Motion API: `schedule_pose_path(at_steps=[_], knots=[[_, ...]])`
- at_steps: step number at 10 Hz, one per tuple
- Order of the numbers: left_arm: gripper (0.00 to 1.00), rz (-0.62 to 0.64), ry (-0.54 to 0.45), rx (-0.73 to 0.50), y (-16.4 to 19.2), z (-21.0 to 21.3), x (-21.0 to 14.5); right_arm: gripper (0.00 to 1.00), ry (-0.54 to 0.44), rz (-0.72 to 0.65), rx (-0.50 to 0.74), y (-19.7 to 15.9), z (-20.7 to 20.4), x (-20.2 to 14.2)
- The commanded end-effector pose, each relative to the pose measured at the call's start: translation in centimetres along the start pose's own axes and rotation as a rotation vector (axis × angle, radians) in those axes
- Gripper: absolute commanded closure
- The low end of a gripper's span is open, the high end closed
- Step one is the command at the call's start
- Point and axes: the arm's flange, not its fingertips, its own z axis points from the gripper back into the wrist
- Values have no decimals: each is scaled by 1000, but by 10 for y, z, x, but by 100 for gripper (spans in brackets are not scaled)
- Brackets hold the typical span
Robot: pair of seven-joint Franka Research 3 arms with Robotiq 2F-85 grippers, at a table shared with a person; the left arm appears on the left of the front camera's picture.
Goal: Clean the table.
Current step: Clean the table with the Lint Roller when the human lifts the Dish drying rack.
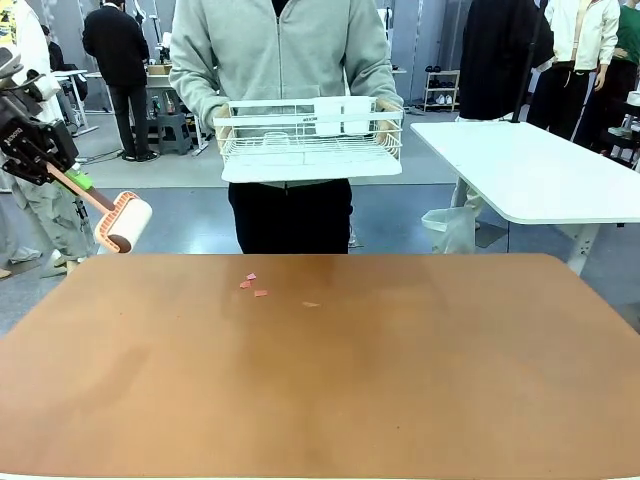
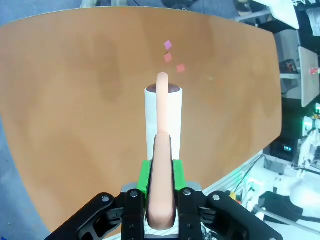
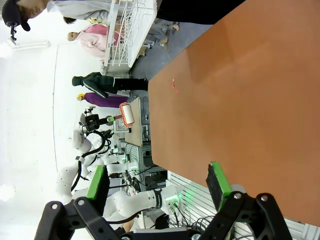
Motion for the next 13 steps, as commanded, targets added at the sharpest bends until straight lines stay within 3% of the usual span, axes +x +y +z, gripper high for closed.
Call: schedule_pose_path(at_steps=[1,5,8,13], knots=[[78,-17,10,13,0,0,-2,0,-5,9,17,3,2,0],[78,-5,7,5,-1,-2,0,0,-5,9,17,3,2,0],[78,-25,83,28,21,-40,53,0,-5,9,17,3,2,0],[78,53,118,-20,46,-117,98,0,-5,9,17,3,2,0]])
